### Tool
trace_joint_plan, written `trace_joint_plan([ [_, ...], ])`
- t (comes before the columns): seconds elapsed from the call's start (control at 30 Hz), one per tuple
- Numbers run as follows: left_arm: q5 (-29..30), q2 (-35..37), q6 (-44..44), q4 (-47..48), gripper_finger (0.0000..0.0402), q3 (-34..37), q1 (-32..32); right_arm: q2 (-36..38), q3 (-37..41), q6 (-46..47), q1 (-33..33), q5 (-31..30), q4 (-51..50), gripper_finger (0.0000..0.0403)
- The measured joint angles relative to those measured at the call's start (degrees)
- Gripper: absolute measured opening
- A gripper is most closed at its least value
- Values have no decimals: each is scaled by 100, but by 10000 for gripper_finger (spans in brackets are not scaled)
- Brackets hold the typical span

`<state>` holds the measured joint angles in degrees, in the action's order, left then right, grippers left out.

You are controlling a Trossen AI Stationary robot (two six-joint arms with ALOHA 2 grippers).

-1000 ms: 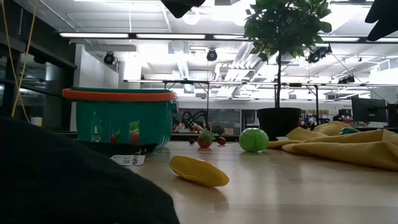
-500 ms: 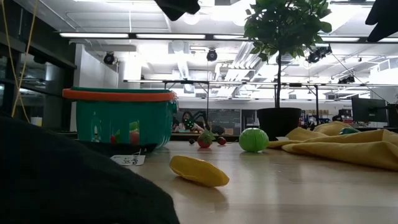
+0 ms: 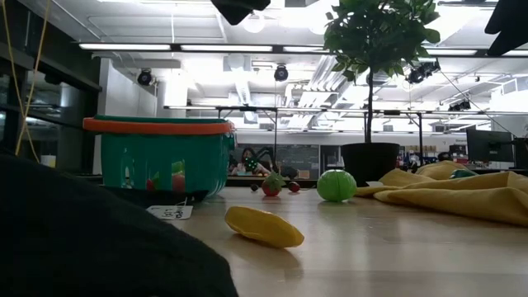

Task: Pick and placing Produce into tupperware
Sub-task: Put the yellow corn in the green basket

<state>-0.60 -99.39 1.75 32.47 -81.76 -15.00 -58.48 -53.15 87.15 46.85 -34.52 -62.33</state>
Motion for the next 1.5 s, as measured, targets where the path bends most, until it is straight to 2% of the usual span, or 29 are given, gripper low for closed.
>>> trace_joint_plan([
  [0.47, -6, 2, -3, -327, 117, 0, -2, 0, 0, -19, 2, 0, 1, 169],
  [1.5, -105, 2, 3, -293, 118, 0, 0, 0, 0, -63, 2, -2, -83, 169],
])
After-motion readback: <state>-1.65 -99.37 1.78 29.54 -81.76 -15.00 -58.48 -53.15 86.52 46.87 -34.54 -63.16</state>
